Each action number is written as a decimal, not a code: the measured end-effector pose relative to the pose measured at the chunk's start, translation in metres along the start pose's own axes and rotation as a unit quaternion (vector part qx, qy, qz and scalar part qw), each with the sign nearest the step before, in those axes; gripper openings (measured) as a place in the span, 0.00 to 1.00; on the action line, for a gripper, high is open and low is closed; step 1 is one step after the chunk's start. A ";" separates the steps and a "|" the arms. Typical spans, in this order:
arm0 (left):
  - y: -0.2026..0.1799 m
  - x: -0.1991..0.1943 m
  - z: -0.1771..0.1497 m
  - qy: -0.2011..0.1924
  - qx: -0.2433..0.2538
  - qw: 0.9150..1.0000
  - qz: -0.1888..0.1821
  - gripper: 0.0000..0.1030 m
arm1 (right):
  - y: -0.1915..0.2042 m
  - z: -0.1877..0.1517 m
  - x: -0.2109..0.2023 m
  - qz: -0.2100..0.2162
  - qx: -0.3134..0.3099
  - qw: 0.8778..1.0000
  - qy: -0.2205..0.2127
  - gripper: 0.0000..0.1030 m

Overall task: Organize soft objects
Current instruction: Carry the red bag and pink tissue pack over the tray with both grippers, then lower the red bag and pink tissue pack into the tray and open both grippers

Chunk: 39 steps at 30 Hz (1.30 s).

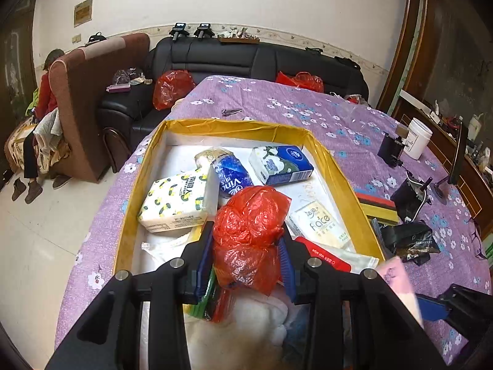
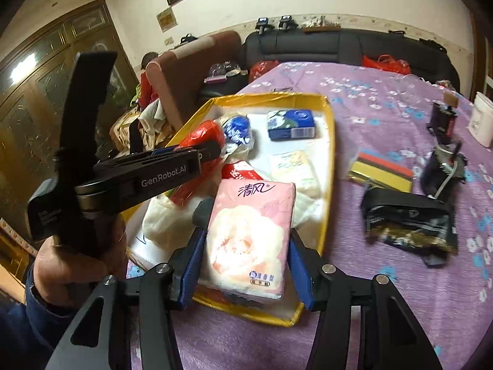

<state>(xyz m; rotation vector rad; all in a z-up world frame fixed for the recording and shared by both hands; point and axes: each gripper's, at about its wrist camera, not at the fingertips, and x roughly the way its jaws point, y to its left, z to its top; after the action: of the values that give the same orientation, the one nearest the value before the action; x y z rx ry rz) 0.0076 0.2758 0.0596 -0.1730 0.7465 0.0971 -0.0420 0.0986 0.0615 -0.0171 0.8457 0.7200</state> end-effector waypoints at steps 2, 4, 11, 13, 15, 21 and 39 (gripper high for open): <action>0.003 0.001 0.000 0.001 -0.002 1.000 0.000 0.36 | 0.002 0.002 0.009 0.001 0.000 1.000 0.007 0.55; 0.005 0.002 0.000 0.003 -0.003 1.000 -0.001 0.36 | 0.002 0.003 0.017 0.004 0.000 1.000 0.011 0.55; 0.005 0.004 0.000 0.007 -0.001 1.000 -0.002 0.36 | 0.004 0.013 0.035 -0.022 -0.014 1.000 -0.005 0.56; 0.004 0.006 -0.001 0.009 0.001 1.000 -0.002 0.36 | 0.000 0.012 0.037 -0.022 -0.005 1.000 -0.004 0.57; 0.004 0.008 -0.002 0.010 0.003 1.000 -0.002 0.36 | -0.003 0.011 0.036 -0.015 -0.003 1.000 0.001 0.57; -0.002 0.011 -0.001 0.009 0.010 1.000 0.005 0.36 | -0.008 0.007 0.028 -0.003 0.002 1.000 0.009 0.62; -0.013 0.012 -0.004 0.007 0.037 0.999 0.031 0.41 | -0.008 0.002 0.028 -0.009 0.007 1.000 0.001 0.59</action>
<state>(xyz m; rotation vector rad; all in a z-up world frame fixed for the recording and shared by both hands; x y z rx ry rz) 0.0159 0.2622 0.0506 -0.0793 0.7681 0.1275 -0.0234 0.1085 0.0417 -0.0131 0.8522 0.6965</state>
